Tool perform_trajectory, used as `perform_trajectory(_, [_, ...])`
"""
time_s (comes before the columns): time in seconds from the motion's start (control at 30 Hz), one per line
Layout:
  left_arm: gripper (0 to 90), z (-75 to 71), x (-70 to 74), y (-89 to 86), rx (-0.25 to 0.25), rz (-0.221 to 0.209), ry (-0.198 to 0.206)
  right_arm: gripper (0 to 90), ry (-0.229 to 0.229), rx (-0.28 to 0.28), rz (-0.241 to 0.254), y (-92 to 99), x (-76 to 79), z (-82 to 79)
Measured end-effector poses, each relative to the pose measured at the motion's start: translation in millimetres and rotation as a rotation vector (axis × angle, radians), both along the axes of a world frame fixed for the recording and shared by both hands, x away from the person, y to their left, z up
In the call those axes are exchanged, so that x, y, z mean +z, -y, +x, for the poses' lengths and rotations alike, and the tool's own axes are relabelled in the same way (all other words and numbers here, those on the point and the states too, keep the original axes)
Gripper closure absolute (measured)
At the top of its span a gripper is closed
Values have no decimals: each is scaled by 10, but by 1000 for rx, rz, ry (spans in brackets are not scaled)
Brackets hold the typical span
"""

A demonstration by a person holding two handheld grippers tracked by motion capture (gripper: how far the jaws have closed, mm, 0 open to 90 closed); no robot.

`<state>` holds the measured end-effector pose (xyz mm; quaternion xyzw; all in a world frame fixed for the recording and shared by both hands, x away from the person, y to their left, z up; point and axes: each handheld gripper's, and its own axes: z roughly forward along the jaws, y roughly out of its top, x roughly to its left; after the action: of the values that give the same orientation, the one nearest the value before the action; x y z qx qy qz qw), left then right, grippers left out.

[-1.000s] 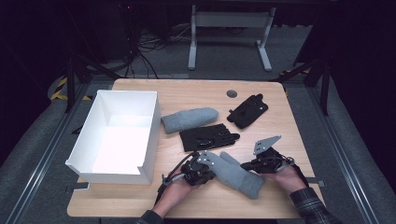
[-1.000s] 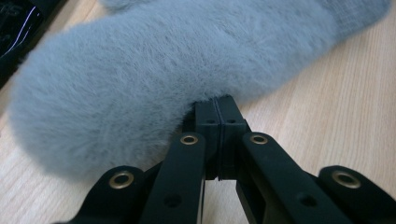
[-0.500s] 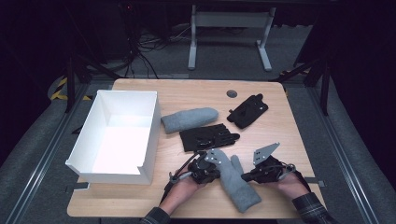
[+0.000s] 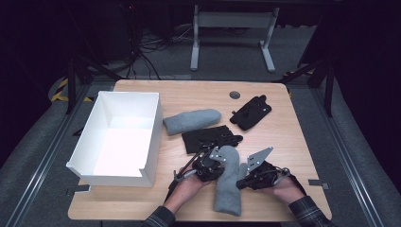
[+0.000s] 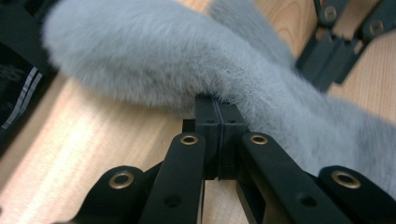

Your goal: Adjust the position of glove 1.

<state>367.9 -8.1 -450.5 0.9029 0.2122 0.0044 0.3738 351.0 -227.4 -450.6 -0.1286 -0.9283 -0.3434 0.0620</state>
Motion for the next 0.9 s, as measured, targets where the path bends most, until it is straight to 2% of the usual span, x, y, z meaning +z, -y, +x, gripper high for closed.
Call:
perform_trajectory(0.23, [900, 85, 21, -3, 21, 2, 4, 900, 17, 14, 12, -172, -16, -4])
perform_trajectory(0.43, [900, 138, 15, 0, 40, 16, 27, 900, 31, 31, 23, -309, -27, -5])
perform_trajectory(0.57, [867, 150, 30, -41, 62, 28, 39, 900, 45, 26, 33, -306, -9, -7])
perform_trajectory(0.6, [844, 157, 61, -83, 74, 23, 44, 862, 58, 1, 58, -235, 38, -11])
perform_trajectory(0.63, [835, 166, 106, -141, 82, -4, 52, 827, 62, -13, 64, -206, 59, -11])
perform_trajectory(0.73, [804, 147, 166, -197, 88, -13, 54, 739, 91, -65, 92, -79, 129, -20])
perform_trajectory(0.77, [794, 102, 224, -250, 89, -32, 54, 705, 108, -97, 99, -11, 152, -16])
perform_trajectory(0.8, [784, 102, 224, -250, 89, -32, 54, 705, 108, -97, 99, -11, 152, -16])
perform_trajectory(0.83, [784, 73, 246, -263, 89, -36, 56, 669, 117, -121, 106, 47, 167, -12])
perform_trajectory(0.9, [763, -11, 270, -275, 73, -49, 46, 585, 150, -189, 108, 196, 192, 12])
